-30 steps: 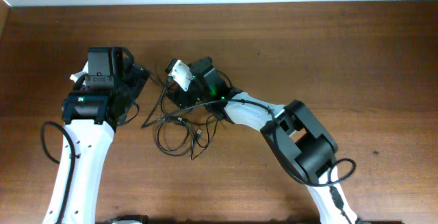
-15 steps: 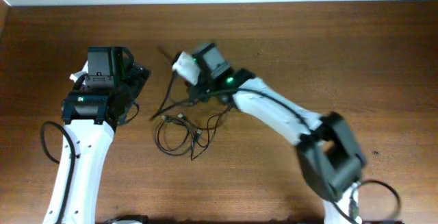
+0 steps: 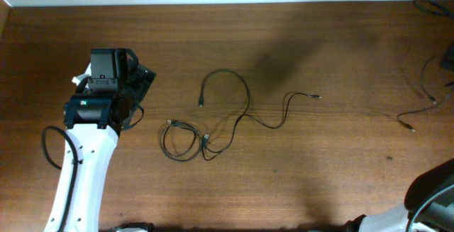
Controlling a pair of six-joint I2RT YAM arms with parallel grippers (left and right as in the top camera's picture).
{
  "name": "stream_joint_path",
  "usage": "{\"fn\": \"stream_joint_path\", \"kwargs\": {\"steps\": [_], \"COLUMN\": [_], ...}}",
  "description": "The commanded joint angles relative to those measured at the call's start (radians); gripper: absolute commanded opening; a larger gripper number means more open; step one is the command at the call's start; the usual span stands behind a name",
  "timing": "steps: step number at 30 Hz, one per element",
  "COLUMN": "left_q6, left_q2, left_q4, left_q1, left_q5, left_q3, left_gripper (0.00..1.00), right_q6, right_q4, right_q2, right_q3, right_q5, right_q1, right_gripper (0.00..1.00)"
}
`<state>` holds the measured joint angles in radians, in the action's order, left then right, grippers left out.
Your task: Untangle cables
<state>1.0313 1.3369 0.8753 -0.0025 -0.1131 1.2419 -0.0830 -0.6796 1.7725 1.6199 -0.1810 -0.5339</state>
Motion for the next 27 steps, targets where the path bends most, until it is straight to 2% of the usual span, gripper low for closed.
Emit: {"fn": "stream_joint_path", "kwargs": {"steps": [1, 3, 5, 6, 7, 8, 13, 14, 15, 16, 18, 20, 21, 22, 23, 25, 26, 27], "left_q6": [-0.012, -0.012, -0.012, -0.012, -0.012, -0.012, -0.012, -0.012, -0.012, -0.012, -0.012, -0.012, -0.012, -0.012, -0.012, -0.012, -0.012, -0.012], "left_q2": [-0.008, -0.008, -0.008, -0.008, -0.008, -0.008, -0.008, -0.008, -0.008, -0.008, -0.008, -0.008, -0.008, -0.008, -0.008, -0.008, -0.008, -0.008], "left_q4": [0.002, 0.002, 0.002, 0.002, 0.002, 0.002, 0.002, 0.002, 0.002, 0.002, 0.002, 0.002, 0.002, 0.002, 0.002, 0.002, 0.002, 0.002], "left_q1": [0.003, 0.004, 0.004, 0.003, 0.004, 0.004, 0.004, 0.003, 0.004, 0.004, 0.003, 0.004, 0.004, 0.004, 0.003, 0.004, 0.004, 0.003], "left_q5": [-0.015, -0.015, -0.015, -0.015, -0.015, -0.015, -0.015, -0.015, -0.015, -0.015, -0.015, -0.015, -0.015, -0.015, -0.015, -0.015, -0.015, -0.015], "left_q3": [0.003, 0.003, 0.003, 0.003, 0.003, 0.003, 0.003, 0.003, 0.003, 0.003, 0.003, 0.003, 0.003, 0.003, 0.003, 0.003, 0.003, 0.003], "left_gripper": [0.99, 0.99, 0.99, 0.99, 0.99, 0.99, 0.99, 0.99, 0.99, 0.99, 0.99, 0.99, 0.99, 0.99, 0.99, 0.99, 0.99, 0.99], "right_q6": [0.044, 0.045, 0.156, 0.170, 0.170, 0.170, 0.220, 0.270, 0.352, 0.349, 0.208, 0.432, 0.611, 0.722, 0.727, 1.141, 1.090, 0.759], "right_q4": [-0.057, -0.085, -0.104, -0.111, -0.117, -0.128, -0.259, -0.272, -0.275, -0.267, -0.239, -0.260, -0.298, -0.318, -0.302, -0.443, -0.368, -0.222], "right_q2": [0.138, 0.248, 0.296, 0.298, 0.298, 0.296, 0.178, 0.097, 0.065, 0.048, 0.047, 0.047, 0.047, 0.047, 0.047, 0.047, 0.047, 0.046], "right_q3": [0.003, 0.003, 0.002, 0.002, 0.002, 0.002, 0.035, 0.037, 0.037, 0.037, 0.036, 0.036, 0.036, 0.036, 0.036, 0.036, 0.036, 0.036], "right_q5": [-0.079, -0.140, -0.143, -0.143, -0.145, -0.146, -0.145, -0.144, -0.067, 0.092, 0.467, 0.390, 0.322, 0.301, 0.286, 0.063, 0.068, 0.118], "right_q1": [-0.078, -0.151, -0.211, -0.223, -0.226, -0.226, -0.193, -0.178, -0.180, -0.180, -0.180, -0.187, -0.195, -0.207, -0.213, -0.243, -0.258, -0.261], "right_gripper": [0.04, 0.04, 0.05, 0.19, 0.89, 0.99, 0.99, 0.99, 0.99, 0.99, 0.98, 0.98, 0.98, 0.98, 0.98, 0.98, 0.98, 0.98]}}
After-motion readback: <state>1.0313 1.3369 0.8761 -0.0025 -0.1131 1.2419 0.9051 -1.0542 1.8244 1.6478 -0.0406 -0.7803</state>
